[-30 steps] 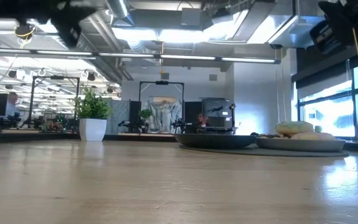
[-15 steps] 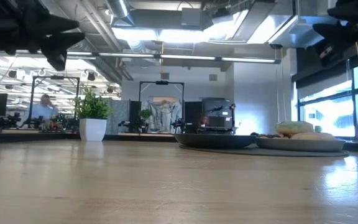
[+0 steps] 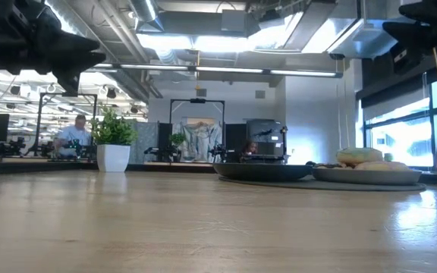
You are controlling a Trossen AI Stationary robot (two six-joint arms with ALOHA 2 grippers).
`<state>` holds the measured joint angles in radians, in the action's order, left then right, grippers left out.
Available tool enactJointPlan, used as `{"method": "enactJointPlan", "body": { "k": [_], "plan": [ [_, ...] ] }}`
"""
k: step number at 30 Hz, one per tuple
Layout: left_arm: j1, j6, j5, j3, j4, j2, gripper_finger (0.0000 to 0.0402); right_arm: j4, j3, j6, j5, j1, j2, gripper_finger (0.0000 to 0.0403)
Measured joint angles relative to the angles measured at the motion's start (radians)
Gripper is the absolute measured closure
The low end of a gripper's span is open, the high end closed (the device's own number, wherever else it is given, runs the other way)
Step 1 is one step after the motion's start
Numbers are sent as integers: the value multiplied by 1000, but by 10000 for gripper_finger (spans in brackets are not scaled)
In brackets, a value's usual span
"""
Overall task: Pick & Place donuts
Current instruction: Return to Home Position
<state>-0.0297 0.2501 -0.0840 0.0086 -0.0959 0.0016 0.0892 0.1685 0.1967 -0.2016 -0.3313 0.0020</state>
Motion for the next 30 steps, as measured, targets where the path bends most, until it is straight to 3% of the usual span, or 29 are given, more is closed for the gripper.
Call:
{"method": "enactJointPlan", "body": {
  "k": [4, 12, 30],
  "plan": [
    [-1, -5, -3, 0, -3, 4, 278, -26, -14, 0, 0, 0, -1, 271],
    [-1, -3, -3, 0, 9, 8, 279, -258, -160, -17, 0, 0, -1, 271],
    [0, -2, -2, 0, 41, 8, 279, -144, -162, 56, 2, 0, 2, 271]
  ]
}}
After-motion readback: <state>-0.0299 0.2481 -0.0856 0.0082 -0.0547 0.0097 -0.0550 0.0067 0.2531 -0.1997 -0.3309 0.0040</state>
